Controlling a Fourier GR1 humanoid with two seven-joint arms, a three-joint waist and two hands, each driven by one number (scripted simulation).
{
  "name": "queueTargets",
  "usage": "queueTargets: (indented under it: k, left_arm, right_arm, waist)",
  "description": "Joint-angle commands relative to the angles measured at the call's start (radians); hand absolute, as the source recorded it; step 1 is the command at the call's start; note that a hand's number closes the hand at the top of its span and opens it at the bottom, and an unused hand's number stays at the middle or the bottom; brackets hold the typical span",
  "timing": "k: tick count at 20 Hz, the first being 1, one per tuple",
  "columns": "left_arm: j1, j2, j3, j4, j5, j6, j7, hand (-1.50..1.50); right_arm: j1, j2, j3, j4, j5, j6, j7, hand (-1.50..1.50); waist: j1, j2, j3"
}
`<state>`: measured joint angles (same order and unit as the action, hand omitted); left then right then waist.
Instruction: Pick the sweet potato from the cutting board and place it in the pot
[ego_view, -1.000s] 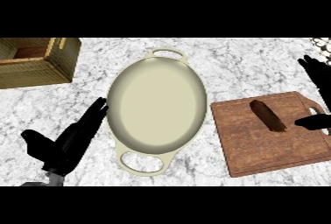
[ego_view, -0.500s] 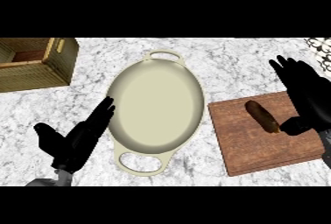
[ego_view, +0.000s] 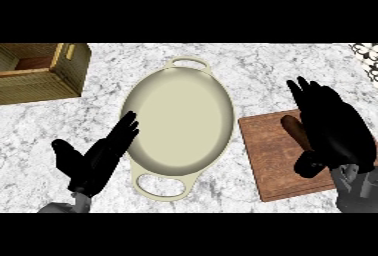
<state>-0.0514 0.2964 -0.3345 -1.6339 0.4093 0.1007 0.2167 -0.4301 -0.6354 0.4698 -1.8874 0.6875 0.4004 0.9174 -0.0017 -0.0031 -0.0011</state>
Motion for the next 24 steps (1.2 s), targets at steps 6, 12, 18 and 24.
queueTargets:
  k: [6, 12, 18, 24]
  left_arm:
    - [0.004, -0.010, 0.080, 0.059, -0.008, -0.097, -0.020, 0.00]
    - [0.021, -0.024, 0.082, 0.018, -0.037, -0.098, 0.035, 0.00]
    - [0.010, -0.084, 0.058, -0.035, -0.069, -0.054, 0.084, 0.00]
    - [0.040, -0.084, 0.114, 0.035, -0.108, -0.124, -0.009, 0.00]
  right_arm:
    - [0.032, 0.186, -0.037, 0.033, 0.082, 0.067, 0.053, -1.50]
    - [0.084, 0.184, -0.026, 0.193, 0.208, 0.007, -0.093, -1.50]
    - [0.153, 0.192, 0.001, 0.169, 0.358, -0.011, -0.026, -1.50]
    - [0.120, 0.222, -0.060, 0.275, 0.419, 0.008, -0.127, -1.50]
  waist:
    - [0.003, 0.003, 0.001]
    - [0.005, 0.003, 0.001]
    - [0.001, 0.002, 0.001]
    - [0.004, 0.003, 0.001]
